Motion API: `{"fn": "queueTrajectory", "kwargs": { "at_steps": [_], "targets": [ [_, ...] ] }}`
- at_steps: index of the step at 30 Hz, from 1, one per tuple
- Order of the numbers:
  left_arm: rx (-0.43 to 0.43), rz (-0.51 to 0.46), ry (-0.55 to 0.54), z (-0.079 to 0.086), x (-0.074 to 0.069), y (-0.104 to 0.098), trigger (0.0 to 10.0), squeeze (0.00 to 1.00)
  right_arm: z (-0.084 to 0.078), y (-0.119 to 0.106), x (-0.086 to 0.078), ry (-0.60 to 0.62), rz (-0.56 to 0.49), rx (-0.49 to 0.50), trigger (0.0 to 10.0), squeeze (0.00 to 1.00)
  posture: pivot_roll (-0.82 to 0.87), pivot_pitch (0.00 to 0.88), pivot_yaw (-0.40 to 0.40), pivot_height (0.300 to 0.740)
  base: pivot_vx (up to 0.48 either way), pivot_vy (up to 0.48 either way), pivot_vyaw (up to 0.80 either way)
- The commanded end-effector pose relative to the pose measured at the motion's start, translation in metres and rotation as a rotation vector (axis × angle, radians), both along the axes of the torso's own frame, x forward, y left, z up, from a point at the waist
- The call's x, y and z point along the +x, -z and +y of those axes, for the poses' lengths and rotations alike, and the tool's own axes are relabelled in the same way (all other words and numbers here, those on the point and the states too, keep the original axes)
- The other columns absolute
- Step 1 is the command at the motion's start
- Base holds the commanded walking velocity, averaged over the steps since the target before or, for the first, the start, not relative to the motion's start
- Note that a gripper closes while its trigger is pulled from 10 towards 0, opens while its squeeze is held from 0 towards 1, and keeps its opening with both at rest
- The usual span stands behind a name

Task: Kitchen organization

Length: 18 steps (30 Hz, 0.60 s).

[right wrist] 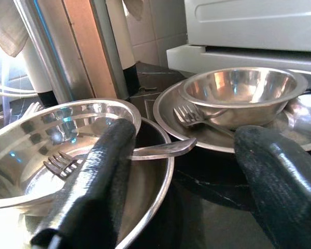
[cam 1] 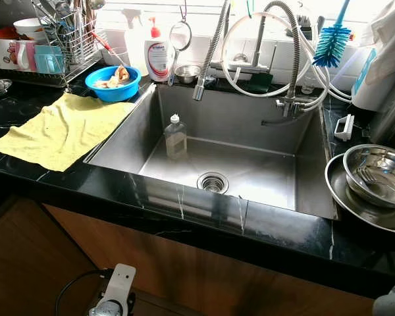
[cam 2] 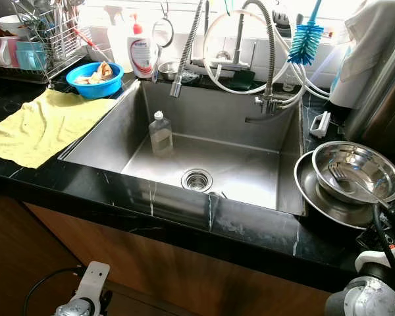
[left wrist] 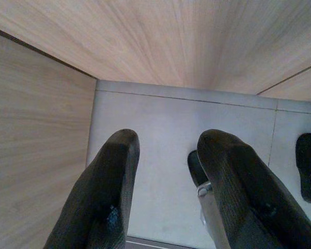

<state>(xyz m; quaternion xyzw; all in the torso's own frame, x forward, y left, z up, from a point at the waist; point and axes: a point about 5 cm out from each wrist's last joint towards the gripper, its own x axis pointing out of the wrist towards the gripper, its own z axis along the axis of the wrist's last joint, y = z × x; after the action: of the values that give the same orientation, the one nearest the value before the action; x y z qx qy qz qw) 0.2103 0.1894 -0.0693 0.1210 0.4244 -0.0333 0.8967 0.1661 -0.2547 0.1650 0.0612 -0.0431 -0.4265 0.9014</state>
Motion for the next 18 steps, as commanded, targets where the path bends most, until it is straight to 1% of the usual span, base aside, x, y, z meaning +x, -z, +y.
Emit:
{"fn": "queueTrajectory", "kwargs": {
  "at_steps": [1,5,6,7,9,18],
  "targets": [
    [0.012,0.028,0.006,0.0037,-0.0064,0.0034,10.0,0.00,0.0096,0.0147,-0.0032,0.029,0.011,0.118,0.0,0.00,-0.15,0.000,0.005,0.740,0.000,0.000,0.00],
    [0.014,0.028,0.006,0.0042,-0.0064,0.0033,10.0,0.00,0.0093,0.0150,-0.0027,0.027,0.009,0.122,0.0,0.00,-0.15,0.000,0.006,0.740,0.000,0.000,0.00],
    [0.015,0.027,0.006,0.0043,-0.0063,0.0032,10.0,0.00,0.0095,0.0159,-0.0021,0.024,0.007,0.130,0.5,0.00,-0.15,0.000,0.006,0.740,0.000,0.000,0.00],
    [0.015,0.026,0.006,0.0043,-0.0062,0.0031,10.0,0.00,0.0096,0.0163,-0.0019,0.023,0.006,0.134,0.5,0.00,-0.15,0.000,0.006,0.740,0.000,0.000,0.00],
    [0.015,0.024,0.004,0.0045,-0.0059,0.0029,10.0,0.00,0.0098,0.0164,-0.0018,0.024,0.004,0.140,0.0,0.00,-0.15,0.000,0.005,0.740,0.000,0.000,0.00],
    [0.018,0.020,0.004,0.0045,-0.0045,0.0022,10.0,0.00,0.0097,0.0160,-0.0009,0.022,-0.005,0.142,0.0,0.00,-0.15,0.000,0.006,0.740,0.000,0.000,0.00]
  ]
}}
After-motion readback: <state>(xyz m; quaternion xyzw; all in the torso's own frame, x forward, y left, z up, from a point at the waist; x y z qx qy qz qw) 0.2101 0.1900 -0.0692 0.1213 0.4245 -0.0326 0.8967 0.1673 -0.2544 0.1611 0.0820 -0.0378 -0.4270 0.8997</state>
